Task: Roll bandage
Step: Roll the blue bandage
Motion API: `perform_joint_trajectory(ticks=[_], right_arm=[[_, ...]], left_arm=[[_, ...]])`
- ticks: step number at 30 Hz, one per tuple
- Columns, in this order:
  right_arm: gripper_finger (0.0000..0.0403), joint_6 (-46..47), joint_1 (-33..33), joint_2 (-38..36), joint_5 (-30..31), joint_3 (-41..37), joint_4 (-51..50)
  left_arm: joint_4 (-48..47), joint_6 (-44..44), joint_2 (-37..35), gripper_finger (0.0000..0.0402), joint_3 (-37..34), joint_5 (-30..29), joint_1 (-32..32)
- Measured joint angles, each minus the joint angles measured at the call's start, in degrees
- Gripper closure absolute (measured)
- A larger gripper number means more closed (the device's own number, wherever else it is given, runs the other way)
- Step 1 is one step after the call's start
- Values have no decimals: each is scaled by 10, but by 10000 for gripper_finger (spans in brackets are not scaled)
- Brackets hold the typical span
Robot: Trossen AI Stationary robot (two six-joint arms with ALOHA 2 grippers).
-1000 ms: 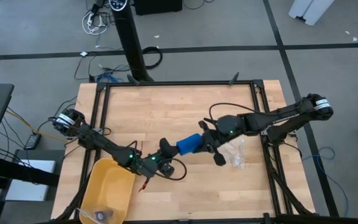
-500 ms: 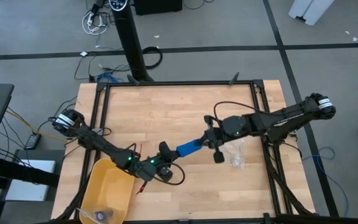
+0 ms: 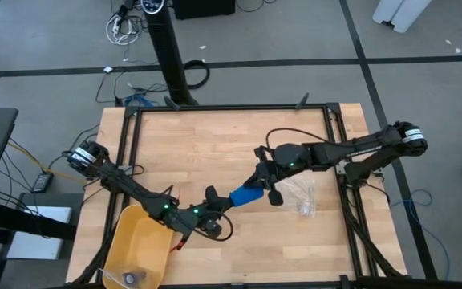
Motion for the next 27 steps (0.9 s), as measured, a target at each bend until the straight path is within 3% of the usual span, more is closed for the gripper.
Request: perform_joint_trajectory(ticks=[13, 27], right_arm=[[272, 19, 1, -12, 13, 0, -1], [261, 0, 11, -67, 83, 0, 9]], left_arm=[[1, 4, 0, 388, 0, 1, 0], [-15, 0, 0, 387, 0, -2, 0]])
